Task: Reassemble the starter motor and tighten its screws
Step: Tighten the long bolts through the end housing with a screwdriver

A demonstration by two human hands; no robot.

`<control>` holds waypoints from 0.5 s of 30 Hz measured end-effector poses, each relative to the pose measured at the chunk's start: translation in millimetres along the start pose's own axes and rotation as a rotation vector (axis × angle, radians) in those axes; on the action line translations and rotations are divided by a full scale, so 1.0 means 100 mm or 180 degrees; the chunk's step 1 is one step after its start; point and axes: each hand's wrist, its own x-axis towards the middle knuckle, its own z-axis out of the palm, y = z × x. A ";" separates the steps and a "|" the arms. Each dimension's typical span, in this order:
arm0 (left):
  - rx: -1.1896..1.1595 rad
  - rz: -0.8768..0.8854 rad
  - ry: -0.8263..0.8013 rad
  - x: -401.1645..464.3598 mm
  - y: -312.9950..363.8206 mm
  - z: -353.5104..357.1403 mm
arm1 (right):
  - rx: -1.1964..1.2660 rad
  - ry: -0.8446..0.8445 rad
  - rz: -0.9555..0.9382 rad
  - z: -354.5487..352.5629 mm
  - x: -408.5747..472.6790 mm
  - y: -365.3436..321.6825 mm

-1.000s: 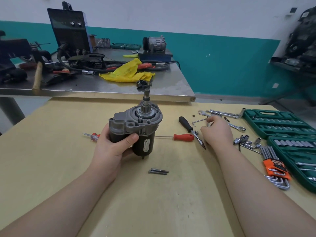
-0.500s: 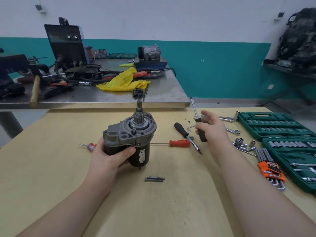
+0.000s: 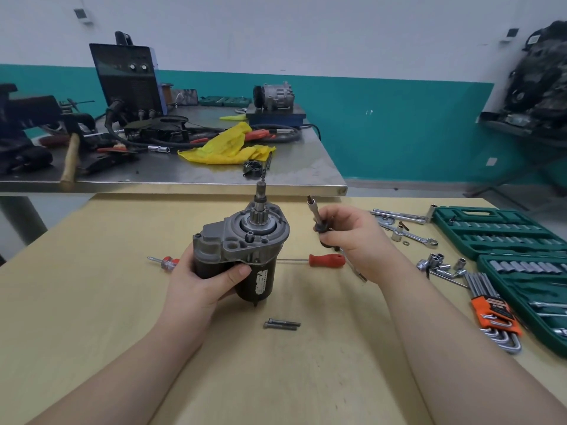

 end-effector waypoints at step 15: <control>0.0034 0.0027 0.0001 0.00 -0.01 -0.01 | 0.0776 0.0566 0.0370 -0.04 0.17 -0.08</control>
